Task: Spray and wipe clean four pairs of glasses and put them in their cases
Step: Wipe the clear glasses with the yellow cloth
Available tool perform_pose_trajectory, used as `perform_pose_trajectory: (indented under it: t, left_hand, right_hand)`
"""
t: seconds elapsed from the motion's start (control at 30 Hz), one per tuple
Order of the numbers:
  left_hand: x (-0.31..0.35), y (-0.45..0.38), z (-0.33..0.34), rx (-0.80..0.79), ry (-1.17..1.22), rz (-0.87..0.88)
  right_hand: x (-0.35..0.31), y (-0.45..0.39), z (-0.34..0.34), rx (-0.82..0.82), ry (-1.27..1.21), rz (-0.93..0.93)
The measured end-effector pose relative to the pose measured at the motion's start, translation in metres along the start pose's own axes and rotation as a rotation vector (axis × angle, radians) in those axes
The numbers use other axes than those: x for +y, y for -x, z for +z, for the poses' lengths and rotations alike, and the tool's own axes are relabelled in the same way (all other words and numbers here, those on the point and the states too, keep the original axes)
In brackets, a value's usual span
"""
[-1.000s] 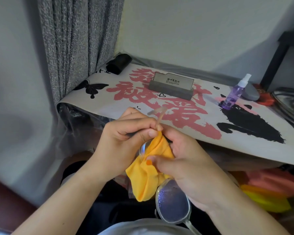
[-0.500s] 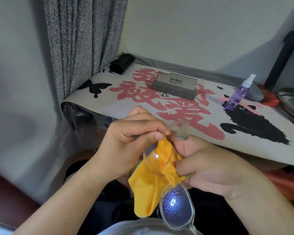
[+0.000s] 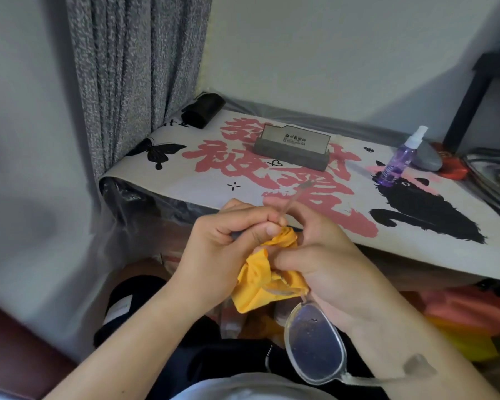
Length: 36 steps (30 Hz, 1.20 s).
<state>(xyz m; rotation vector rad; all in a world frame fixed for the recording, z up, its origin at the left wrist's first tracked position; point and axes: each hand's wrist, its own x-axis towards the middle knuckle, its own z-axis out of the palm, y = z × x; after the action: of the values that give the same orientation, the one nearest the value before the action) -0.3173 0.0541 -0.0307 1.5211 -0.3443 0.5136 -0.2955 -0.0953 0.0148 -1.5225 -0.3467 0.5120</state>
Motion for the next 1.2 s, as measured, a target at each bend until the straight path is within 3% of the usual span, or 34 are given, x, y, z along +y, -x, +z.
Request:
perform_pose_trajectory:
  t: [0.1, 0.2, 0.3, 0.37, 0.53, 0.73, 0.93, 1.1, 1.2]
  left_hand:
    - [-0.001, 0.000, 0.003, 0.039, -0.038, 0.013]
    - [0.003, -0.001, -0.001, 0.129, -0.146, 0.138]
    - [0.010, -0.008, -0.021, 0.269, -0.265, 0.344]
    - [0.012, -0.013, -0.035, 0.341, -0.318, 0.434]
    - [0.009, -0.011, -0.035, 0.397, -0.420, 0.558]
    - [0.006, -0.006, -0.028, 0.328, -0.507, 0.665]
    - [0.005, -0.007, -0.025, 0.295, -0.497, 0.675]
    - [0.010, -0.002, -0.020, 0.293, -0.533, 0.682]
    - [0.006, -0.002, -0.021, 0.284, -0.556, 0.650]
  right_hand:
    - [0.004, 0.004, -0.002, 0.079, -0.102, -0.020]
    - [0.007, 0.003, -0.017, 0.235, -0.145, -0.082]
    - [0.006, 0.003, -0.047, 0.470, 0.059, -0.164]
    - [0.004, 0.004, -0.065, 0.531, 0.266, -0.180]
    - [0.001, 0.006, -0.080, 0.529, 0.547, -0.192]
    - [-0.013, 0.012, -0.074, 0.468, 0.634, -0.228]
    - [-0.024, 0.009, -0.070, 0.467, 0.596, -0.199]
    - [-0.035, 0.000, -0.059, 0.464, 0.316, -0.211]
    - [-0.040, 0.003, -0.046, 0.365, 0.233, -0.255]
